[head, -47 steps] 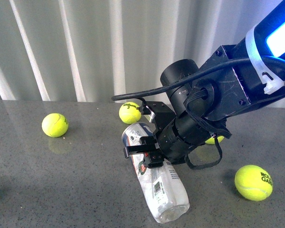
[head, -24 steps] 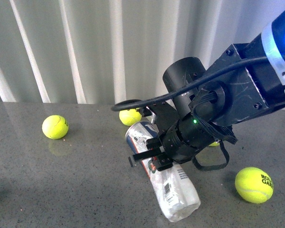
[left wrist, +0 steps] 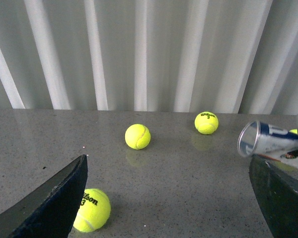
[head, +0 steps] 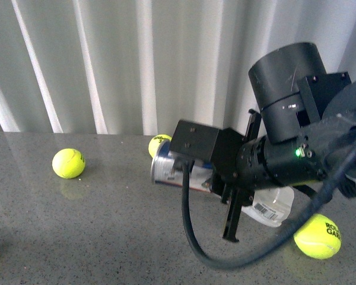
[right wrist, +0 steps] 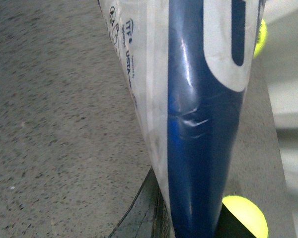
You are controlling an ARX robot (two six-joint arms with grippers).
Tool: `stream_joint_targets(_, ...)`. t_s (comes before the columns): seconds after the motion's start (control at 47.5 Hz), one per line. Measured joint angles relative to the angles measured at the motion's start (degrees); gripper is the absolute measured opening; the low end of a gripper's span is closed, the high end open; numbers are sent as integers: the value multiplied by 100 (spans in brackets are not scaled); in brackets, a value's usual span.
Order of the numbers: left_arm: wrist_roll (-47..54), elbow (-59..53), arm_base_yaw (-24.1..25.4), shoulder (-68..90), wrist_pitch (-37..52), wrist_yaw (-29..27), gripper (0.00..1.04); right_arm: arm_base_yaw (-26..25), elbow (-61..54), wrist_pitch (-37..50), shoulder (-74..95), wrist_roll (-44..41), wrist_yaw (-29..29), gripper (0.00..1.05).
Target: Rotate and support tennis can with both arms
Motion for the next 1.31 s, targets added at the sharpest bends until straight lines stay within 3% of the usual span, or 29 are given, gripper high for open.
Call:
stream_joint_targets(0.126, 0, 0, 0, 0, 0, 0, 98, 284, -361, 442, 149, -789, -225, 6)
stream_joint_targets(0.337, 0, 0, 0, 0, 0, 0, 98, 671, -256, 688, 514, -883, -367, 6)
stream_joint_targets(0.843, 0, 0, 0, 0, 0, 0, 98, 702, -109, 824, 1064, -1290, -186, 6)
stream_joint_targets(1.306, 0, 0, 0, 0, 0, 0, 98, 927, -188, 72, 776, -776, -175, 99)
